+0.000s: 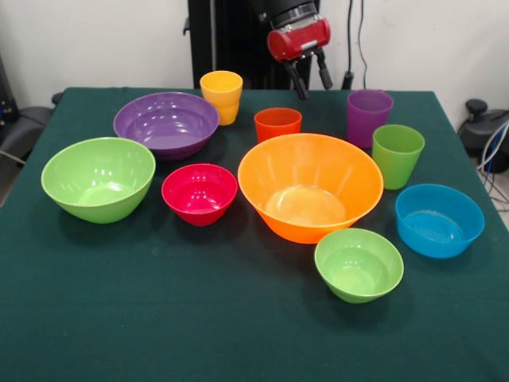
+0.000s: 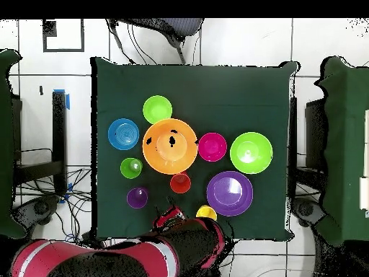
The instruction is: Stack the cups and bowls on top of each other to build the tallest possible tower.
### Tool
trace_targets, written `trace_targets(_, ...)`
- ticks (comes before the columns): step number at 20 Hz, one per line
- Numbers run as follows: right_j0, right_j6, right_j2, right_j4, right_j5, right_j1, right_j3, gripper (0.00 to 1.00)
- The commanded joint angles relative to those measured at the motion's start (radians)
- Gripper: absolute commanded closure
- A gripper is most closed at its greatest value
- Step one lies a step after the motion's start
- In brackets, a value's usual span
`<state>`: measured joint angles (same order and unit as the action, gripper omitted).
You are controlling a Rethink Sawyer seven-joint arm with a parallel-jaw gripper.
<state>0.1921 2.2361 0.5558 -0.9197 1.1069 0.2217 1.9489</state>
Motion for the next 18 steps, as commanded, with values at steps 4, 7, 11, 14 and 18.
trace_targets(4, 0.024, -0.185, -0.018, 0.151, -0.013, -0.041, -0.021, 0.00)
trace_targets(7, 0.036, -0.189, 0.015, 0.174, -0.037, -0.046, -0.030, 0.00)
trace_targets(11, 0.042, -0.192, 0.051, 0.191, -0.044, -0.057, -0.038, 0.00)
trace_targets(14, 0.046, -0.201, 0.075, 0.212, -0.035, -0.069, -0.044, 0.00)
trace_targets(18, 0.057, -0.201, 0.096, 0.227, -0.022, -0.076, -0.049, 0.00)
